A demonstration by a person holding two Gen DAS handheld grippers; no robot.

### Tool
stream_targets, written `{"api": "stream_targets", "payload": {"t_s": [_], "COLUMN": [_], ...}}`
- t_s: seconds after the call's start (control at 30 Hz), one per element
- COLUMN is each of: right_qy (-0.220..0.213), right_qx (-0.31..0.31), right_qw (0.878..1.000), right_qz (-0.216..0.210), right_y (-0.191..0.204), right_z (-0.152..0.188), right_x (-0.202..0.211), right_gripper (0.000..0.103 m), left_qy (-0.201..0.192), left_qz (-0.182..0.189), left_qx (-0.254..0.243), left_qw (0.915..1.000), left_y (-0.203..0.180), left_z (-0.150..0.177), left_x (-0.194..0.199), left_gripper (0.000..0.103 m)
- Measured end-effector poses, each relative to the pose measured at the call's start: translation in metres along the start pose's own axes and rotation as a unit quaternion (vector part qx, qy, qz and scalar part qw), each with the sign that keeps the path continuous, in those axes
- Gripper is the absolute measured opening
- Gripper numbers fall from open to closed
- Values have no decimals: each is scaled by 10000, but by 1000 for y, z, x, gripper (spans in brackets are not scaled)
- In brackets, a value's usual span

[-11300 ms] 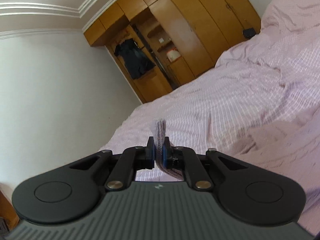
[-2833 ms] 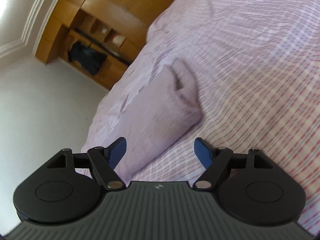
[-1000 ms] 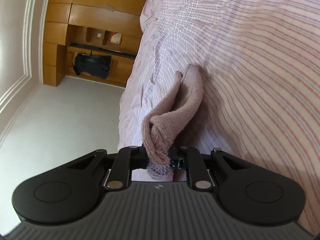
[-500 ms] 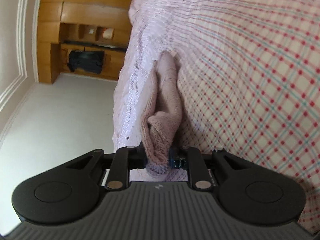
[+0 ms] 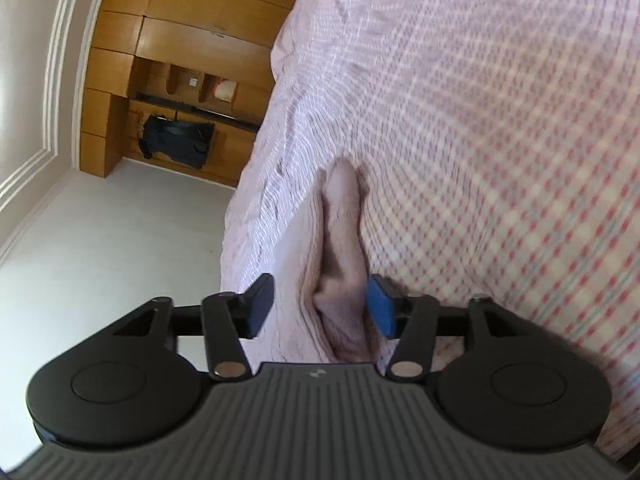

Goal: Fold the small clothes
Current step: 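Close the right gripper on the cardigan's folded end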

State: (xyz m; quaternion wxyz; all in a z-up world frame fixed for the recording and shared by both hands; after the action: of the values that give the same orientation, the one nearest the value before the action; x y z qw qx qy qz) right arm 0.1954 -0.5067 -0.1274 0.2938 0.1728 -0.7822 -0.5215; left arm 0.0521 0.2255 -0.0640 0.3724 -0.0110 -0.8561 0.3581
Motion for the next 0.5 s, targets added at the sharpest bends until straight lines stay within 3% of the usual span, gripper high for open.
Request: {"api": "stream_targets", "payload": {"t_s": [0.17, 0.33, 0.5], "right_qy": [209, 590, 714], "right_qx": [405, 447, 654], "right_qw": [9986, 9972, 9952], "right_qz": [268, 107, 140], "right_y": [2, 2, 7], "right_z": [-15, -18, -21], "right_x": [-20, -46, -63], "right_gripper": [68, 68, 68], "left_qy": [-125, -313, -243], "left_qz": [-95, 85, 249], "left_qx": [-204, -321, -558], "left_qw": [9997, 9990, 9978], "left_y": [-15, -38, -64], "left_z": [-7, -5, 4], "left_x": [-9, -29, -52], "left_gripper": [36, 36, 36]}}
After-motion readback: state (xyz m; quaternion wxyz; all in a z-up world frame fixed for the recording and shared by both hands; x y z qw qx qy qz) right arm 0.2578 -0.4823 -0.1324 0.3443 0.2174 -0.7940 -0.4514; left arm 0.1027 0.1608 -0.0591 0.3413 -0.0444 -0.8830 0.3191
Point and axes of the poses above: each gripper's, at about its wrist camera, not at the fingertips, and x roughly against the way its jaws point, y to its left, z to its underside, the point moved 5 cm from there along -x, roughly the way its jaws point, and after that the axes turned 1 degree about -y, right-handed, at the moved point
